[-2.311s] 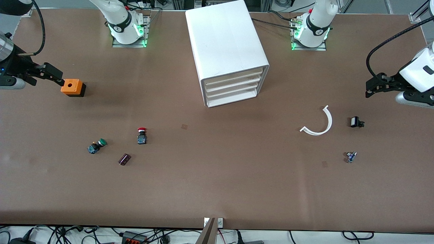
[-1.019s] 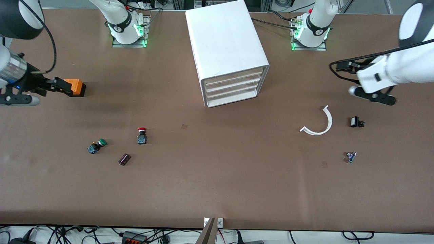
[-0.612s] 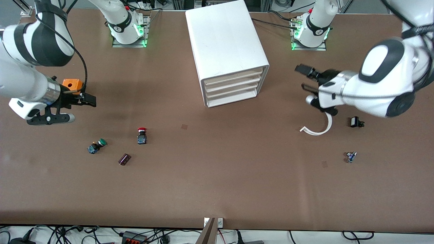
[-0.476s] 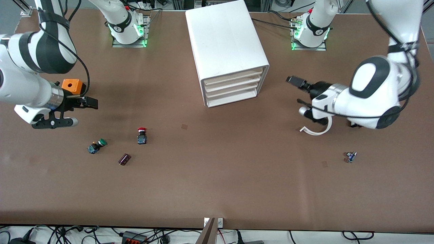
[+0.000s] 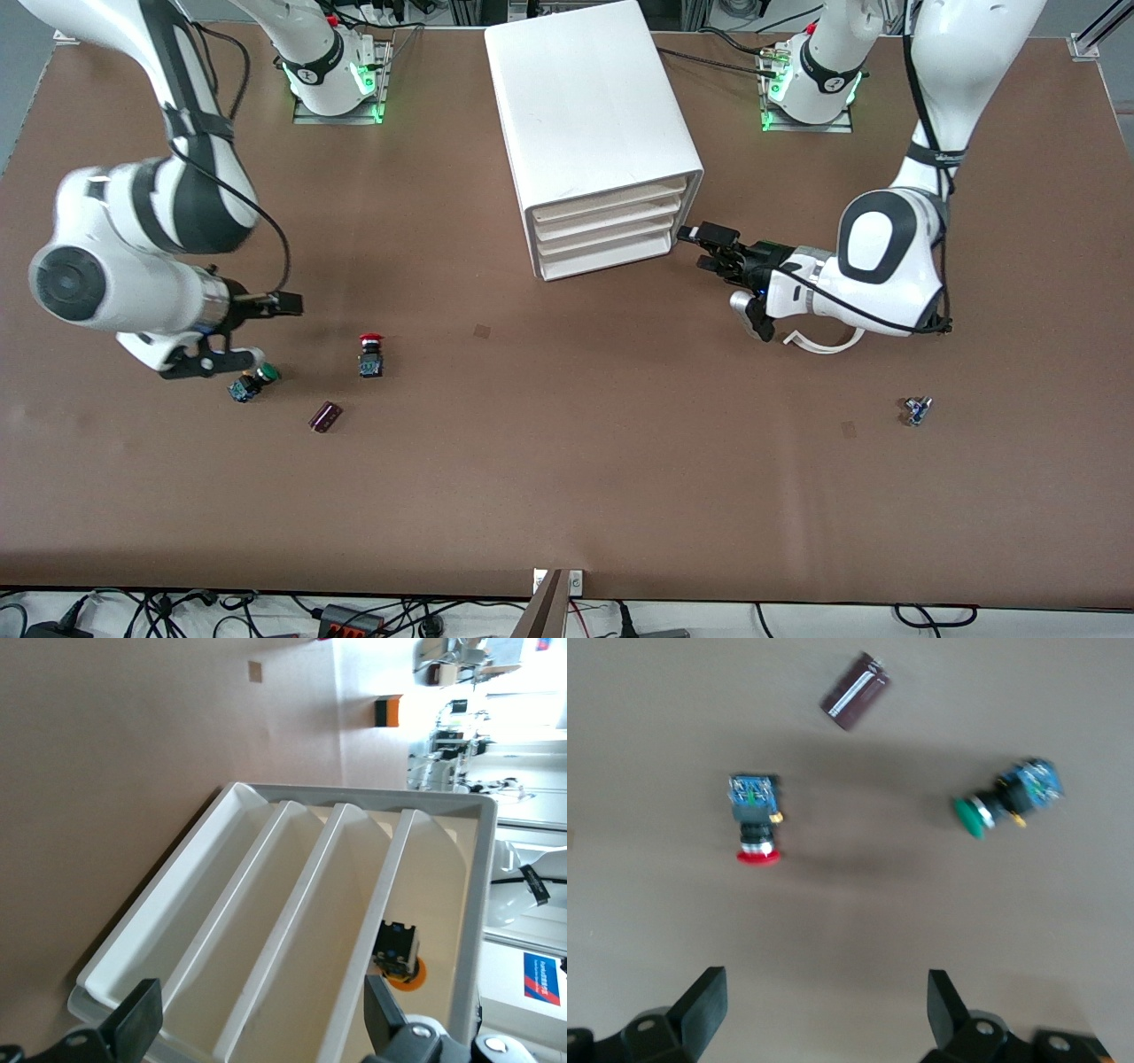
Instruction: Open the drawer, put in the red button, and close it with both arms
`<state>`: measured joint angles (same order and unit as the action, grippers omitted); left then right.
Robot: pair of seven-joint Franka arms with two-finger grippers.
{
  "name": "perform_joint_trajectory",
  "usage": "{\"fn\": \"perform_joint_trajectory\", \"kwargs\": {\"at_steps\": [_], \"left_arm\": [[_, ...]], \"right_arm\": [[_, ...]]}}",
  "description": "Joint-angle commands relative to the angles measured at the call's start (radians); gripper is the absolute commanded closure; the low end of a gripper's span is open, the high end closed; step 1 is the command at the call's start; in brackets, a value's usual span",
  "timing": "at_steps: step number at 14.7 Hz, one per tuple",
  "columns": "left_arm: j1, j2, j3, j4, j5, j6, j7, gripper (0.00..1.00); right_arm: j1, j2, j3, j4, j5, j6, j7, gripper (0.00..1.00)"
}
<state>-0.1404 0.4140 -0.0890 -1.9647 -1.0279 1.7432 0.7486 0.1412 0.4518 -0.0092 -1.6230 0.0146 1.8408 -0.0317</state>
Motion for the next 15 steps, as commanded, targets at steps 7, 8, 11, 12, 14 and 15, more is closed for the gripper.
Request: {"fn": "perform_joint_trajectory", "kwargs": {"at_steps": [7,8,11,12,14,15], "left_arm": [[-0.01,0.054,-0.09,-0.191,-0.244,0.068,0.314,0.29],[-0.01,0.078,-0.095,-0.192,-0.257,0.071,0.345,0.33],[-0.007,0.097,-0.1,-0.192,-0.258,0.07,0.38,0.77],[-0.007,0.098,-0.098,-0.189,-0.258,0.07,0.38,0.9],[0.004,0.106,-0.091,-0.169,-0.244,0.071,0.377,0.99],[0.008,0.111,-0.084,-0.149,-0.233,0.071,0.376,0.99]], "right_arm": [[0.094,0.245,-0.003,0.157,0.016,0.129,0.006,0.0],[0.095,0.254,-0.003,0.157,0.016,0.129,0.003,0.0],[0.097,0.277,-0.003,0.146,0.016,0.135,-0.013,0.0],[0.097,0.286,-0.002,0.138,0.015,0.133,-0.013,0.0],[0.1,0.294,-0.002,0.124,0.016,0.129,-0.013,0.0],[0.104,0.303,0.0,0.121,0.016,0.129,-0.013,0.0]]}}
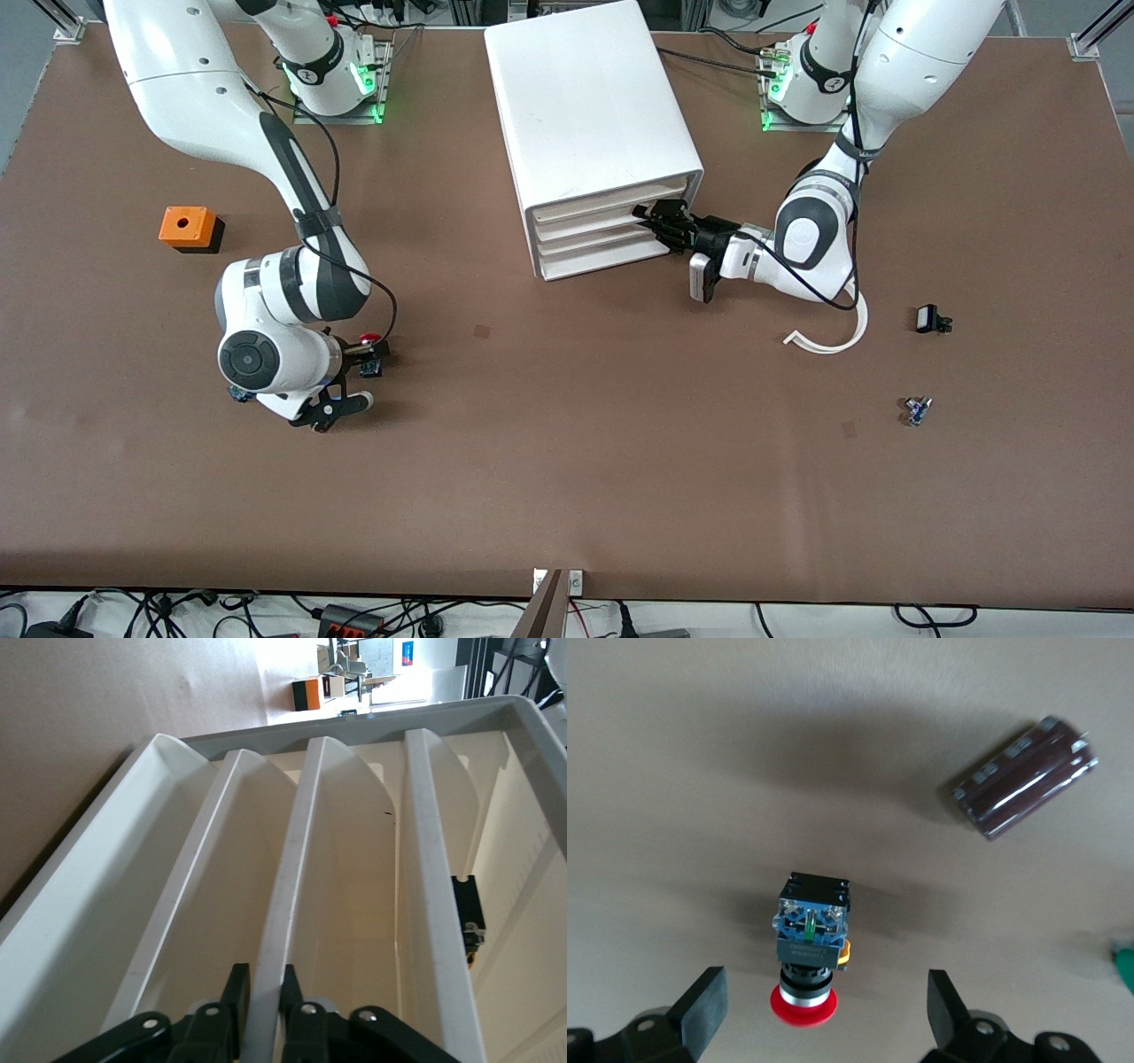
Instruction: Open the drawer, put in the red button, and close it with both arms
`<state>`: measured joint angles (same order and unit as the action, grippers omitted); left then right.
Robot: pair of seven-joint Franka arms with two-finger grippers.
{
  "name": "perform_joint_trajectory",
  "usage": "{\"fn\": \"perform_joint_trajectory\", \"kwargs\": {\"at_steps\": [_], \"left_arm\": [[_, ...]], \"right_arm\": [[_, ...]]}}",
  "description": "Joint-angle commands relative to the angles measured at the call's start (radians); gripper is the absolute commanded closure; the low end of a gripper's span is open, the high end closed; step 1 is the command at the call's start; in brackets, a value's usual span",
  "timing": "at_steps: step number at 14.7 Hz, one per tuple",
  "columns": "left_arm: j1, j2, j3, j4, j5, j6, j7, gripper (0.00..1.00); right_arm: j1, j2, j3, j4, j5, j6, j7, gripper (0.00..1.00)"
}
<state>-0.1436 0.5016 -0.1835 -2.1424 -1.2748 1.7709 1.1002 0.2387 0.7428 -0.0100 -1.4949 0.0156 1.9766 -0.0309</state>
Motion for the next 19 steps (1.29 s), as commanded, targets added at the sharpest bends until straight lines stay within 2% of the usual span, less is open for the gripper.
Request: {"fn": "perform_joint_trajectory", "kwargs": {"at_steps": [1,4,6,7,8,9,10,12,14,16,19], "left_arm": [[0.025,0.035,0.022,0.063,0.047,0.044,0.02,0.99],[0.062,0.133,0.045,0.229,0.139,0.041,0.007,0.99],[0.09,0.193,0.047,0.332,0.202,0.041,0.004,0.99],[0.091,0.205,0.049,0.358,0.221,0.041,0.0,0.95],[0.093,0.206,0.049,0.369,0.227,0.041,-0.005,0.68],[0.095,0.203,0.049,0.371,0.227,0.042,-0.006,0.01],[0.096,0.199,0.05,0.372,0.229,0.042,-0.01,0.0],[0.098,0.189,0.064,0.4,0.253,0.032,-0.04,0.0],[0.105,0.149,0.065,0.45,0.36,-0.002,-0.17,0.0],[0.121,0.144,0.064,0.575,0.533,-0.114,-0.349,0.0],[0.144,0.143,0.065,0.723,0.722,-0.258,-0.537,0.0]], "right_arm": [[0.01,0.016,0.001,-0.007,0.017,-0.002,-0.011,0.0],[0.004,0.046,-0.001,-0.001,0.081,0.005,-0.014,0.0],[0.001,0.05,-0.001,-0.001,0.092,0.005,-0.014,0.0],[0.002,0.052,-0.001,-0.002,0.084,0.005,-0.015,0.0],[0.002,0.052,-0.002,-0.004,0.08,0.004,-0.021,0.0],[0.001,0.05,-0.002,-0.005,0.079,0.002,-0.039,0.05],[-0.001,0.05,-0.002,-0.005,0.079,-0.001,-0.062,0.19],[-0.006,0.05,-0.002,-0.005,0.08,-0.004,-0.069,0.58],[-0.007,0.05,-0.004,-0.004,0.078,-0.004,-0.076,0.83],[-0.006,0.049,-0.004,0.001,0.078,-0.005,-0.093,1.0],[-0.001,0.023,-0.004,0.03,0.086,-0.015,-0.095,1.0]]}}
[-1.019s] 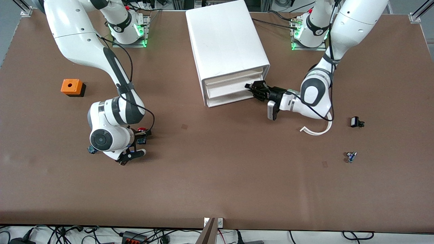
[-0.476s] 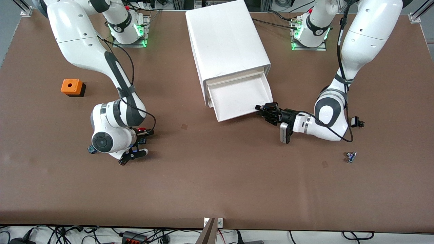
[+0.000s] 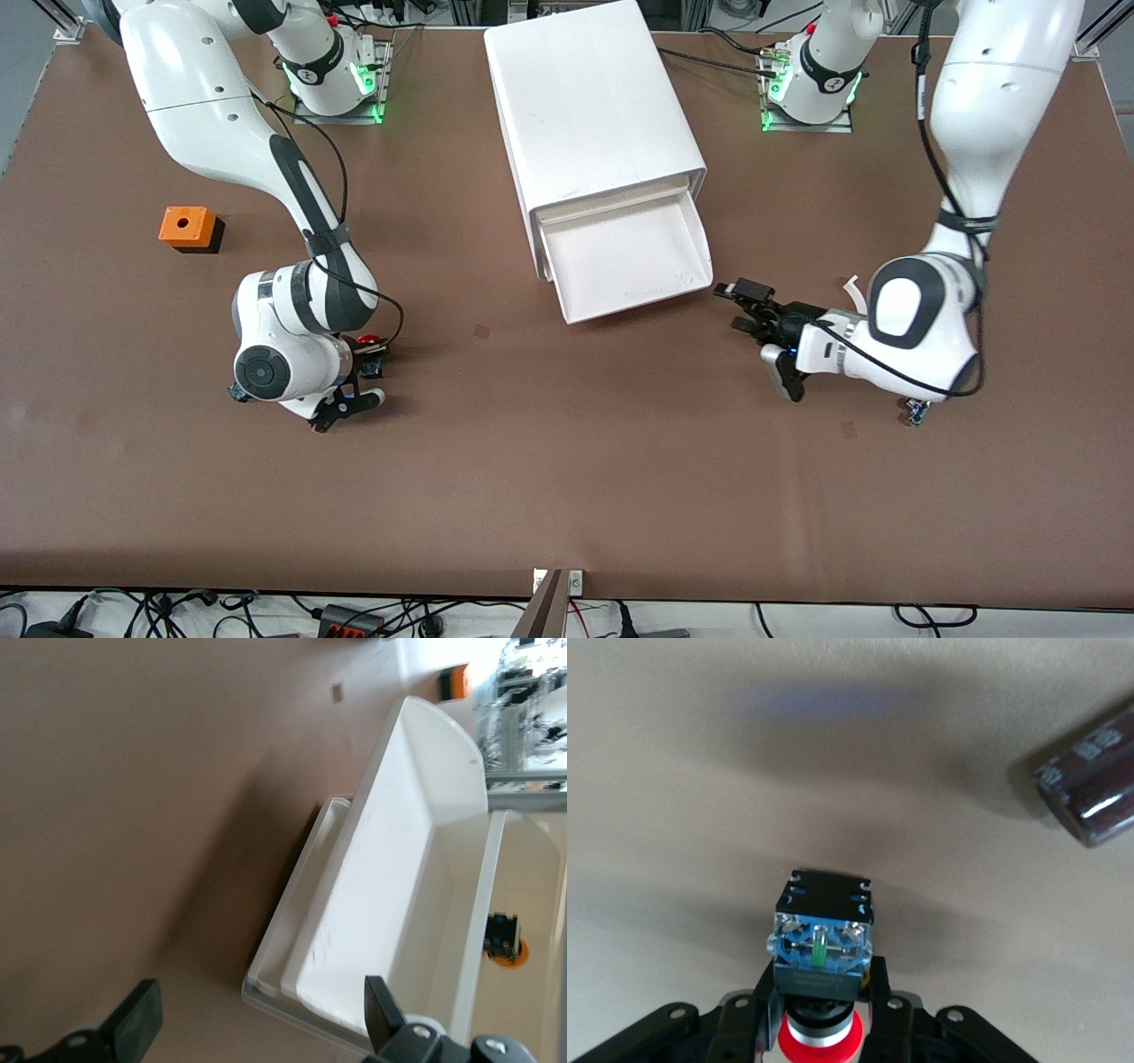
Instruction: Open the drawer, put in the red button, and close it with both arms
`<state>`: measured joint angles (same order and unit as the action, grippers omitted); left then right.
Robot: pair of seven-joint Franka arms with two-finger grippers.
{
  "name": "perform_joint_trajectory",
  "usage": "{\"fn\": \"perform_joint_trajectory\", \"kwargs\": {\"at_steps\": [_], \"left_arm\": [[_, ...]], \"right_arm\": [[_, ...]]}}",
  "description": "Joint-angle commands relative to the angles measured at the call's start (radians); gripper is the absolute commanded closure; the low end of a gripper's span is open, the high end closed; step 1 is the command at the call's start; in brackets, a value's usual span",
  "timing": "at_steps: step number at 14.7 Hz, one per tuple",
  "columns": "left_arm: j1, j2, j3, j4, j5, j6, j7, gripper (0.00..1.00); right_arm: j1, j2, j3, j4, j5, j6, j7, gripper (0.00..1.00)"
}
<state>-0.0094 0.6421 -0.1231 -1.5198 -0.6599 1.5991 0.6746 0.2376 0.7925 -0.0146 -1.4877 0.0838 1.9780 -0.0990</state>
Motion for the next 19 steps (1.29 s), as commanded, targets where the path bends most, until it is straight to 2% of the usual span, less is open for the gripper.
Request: {"fn": "perform_joint_trajectory", "kwargs": {"at_steps": [1,5,8,11,14,19], "left_arm": [[0.012,0.002,0.005,0.131,0.156,-0.119,-0.157,0.0],[0.017,-0.015,0.005,0.207,0.337,-0.165,-0.332,0.0],[0.019,-0.036,0.005,0.236,0.492,-0.165,-0.424,0.0],[0.019,-0.067,0.003,0.26,0.585,-0.165,-0.538,0.0],[0.017,-0.085,-0.001,0.26,0.693,-0.165,-0.641,0.0],[0.008,-0.084,-0.004,0.26,0.706,-0.165,-0.645,0.0]], "right_arm": [[0.0,-0.029,0.001,0.058,0.017,-0.031,-0.027,1.0],[0.012,-0.048,0.005,0.257,0.024,-0.172,-0.028,1.0],[0.121,-0.052,0.004,0.377,0.017,-0.218,-0.015,1.0],[0.207,-0.087,0.005,0.38,0.019,-0.218,0.001,1.0],[0.31,-0.101,0.002,0.382,0.014,-0.22,0.137,1.0],[0.503,-0.111,-0.007,0.417,0.001,-0.209,0.39,1.0]]}}
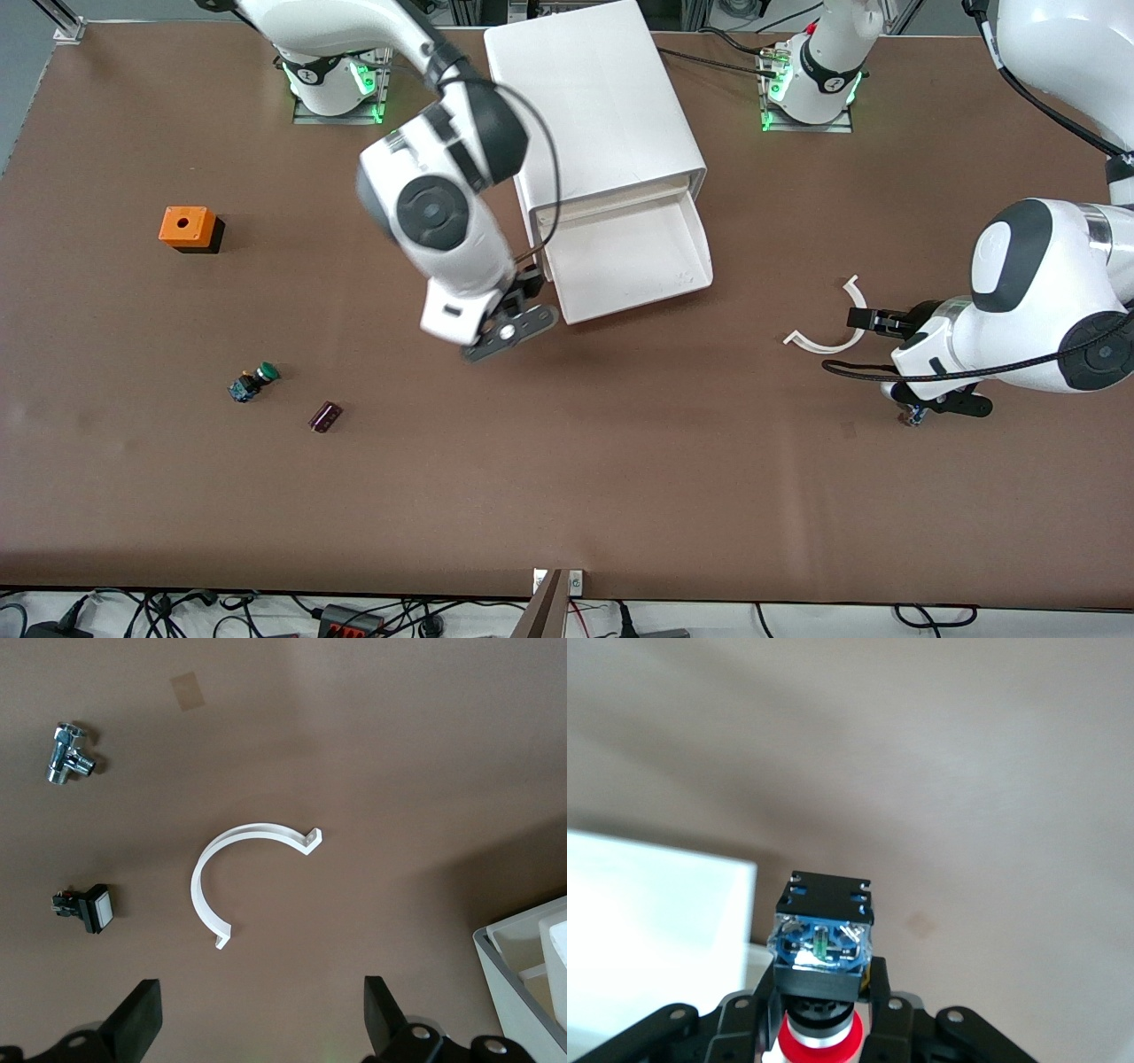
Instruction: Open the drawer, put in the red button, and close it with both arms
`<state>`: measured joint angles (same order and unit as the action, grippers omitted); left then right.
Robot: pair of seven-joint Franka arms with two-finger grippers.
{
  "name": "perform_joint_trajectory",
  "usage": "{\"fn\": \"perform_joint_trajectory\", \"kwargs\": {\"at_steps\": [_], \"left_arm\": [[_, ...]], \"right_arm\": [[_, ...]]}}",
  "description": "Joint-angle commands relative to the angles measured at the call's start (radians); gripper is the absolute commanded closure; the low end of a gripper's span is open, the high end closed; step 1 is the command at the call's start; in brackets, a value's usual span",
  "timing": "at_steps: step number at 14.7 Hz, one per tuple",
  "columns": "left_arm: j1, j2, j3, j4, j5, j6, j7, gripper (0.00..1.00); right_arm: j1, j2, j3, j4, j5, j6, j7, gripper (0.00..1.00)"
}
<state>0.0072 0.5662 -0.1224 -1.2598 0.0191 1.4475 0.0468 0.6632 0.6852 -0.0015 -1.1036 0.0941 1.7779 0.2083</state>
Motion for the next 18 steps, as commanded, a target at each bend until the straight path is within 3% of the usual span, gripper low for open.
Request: {"fn": "perform_joint_trajectory", "kwargs": {"at_steps": [1,4,11,18], "left_arm": [[-0.004,0.001,-0.005,0.0,0.019,-0.01,-0.016,0.0],[-0.009,0.012,-0.003,0.0,0.018,-0.004,-0.018,0.0],[-0.016,0.041,-0.009,-0.006,0.007,0.05,-0.018,0.0],[-0.006,0.055,-0.011,-0.015,-0.05,0.085,-0.015,0.0]], "right_arm": [[0.123,0.002,-0.026,0.048,-0.02,0.0,0.121,1.0],[0.18,0.036,-0.023,0.053,-0.045,0.049,0.216,1.0],[0.2,0.106,-0.008,0.051,-0.028,0.078,0.354,1.0],[0.236,0.149,0.003,0.05,-0.017,0.155,0.398,1.0]]}}
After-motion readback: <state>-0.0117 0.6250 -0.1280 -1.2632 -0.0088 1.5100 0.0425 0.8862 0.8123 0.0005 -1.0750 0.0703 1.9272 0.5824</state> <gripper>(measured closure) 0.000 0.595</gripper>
